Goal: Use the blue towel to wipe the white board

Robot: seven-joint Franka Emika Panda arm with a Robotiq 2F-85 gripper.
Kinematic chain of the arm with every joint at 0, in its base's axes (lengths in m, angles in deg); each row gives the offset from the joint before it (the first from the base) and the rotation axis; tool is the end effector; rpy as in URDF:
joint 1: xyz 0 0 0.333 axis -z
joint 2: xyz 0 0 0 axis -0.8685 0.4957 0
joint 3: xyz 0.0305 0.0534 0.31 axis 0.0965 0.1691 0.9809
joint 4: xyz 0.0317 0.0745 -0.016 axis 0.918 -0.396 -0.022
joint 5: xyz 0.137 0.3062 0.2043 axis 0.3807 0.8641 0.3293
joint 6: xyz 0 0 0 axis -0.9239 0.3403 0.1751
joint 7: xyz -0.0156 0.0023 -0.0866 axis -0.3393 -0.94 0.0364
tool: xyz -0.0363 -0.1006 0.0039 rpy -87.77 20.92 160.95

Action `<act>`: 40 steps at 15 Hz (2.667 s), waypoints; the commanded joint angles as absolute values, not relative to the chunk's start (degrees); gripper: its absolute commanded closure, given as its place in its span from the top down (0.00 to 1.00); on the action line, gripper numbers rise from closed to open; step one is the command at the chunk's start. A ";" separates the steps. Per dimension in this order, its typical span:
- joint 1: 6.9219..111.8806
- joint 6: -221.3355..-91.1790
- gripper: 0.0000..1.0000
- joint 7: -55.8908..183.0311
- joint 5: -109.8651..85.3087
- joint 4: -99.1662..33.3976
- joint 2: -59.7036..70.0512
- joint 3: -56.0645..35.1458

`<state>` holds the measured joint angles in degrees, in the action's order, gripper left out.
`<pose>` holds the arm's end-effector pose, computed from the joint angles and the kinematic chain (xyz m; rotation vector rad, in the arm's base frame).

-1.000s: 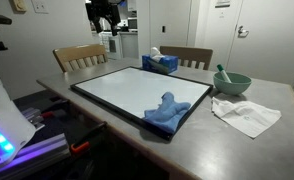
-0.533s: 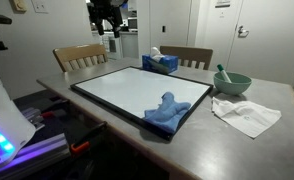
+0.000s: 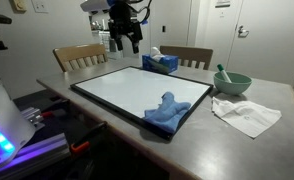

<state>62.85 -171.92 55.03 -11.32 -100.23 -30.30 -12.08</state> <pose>0.3824 -0.0515 0.3217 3.1253 -0.0659 0.2585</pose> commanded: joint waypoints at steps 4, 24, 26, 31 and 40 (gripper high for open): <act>65.06 -180.20 1.00 46.28 -7.64 -100.25 -17.47 -19.03; 75.27 -173.36 1.00 29.11 -27.64 -96.91 -6.33 -25.66; 75.31 -175.10 1.00 30.96 -26.72 -98.77 -8.26 -24.69; 76.99 -176.58 1.00 30.82 -29.80 -97.65 -6.50 -25.87; 78.33 -192.07 1.00 29.29 -27.00 -98.74 -4.96 -25.87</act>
<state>76.45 -185.40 30.31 -29.14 -97.98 -6.82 -26.66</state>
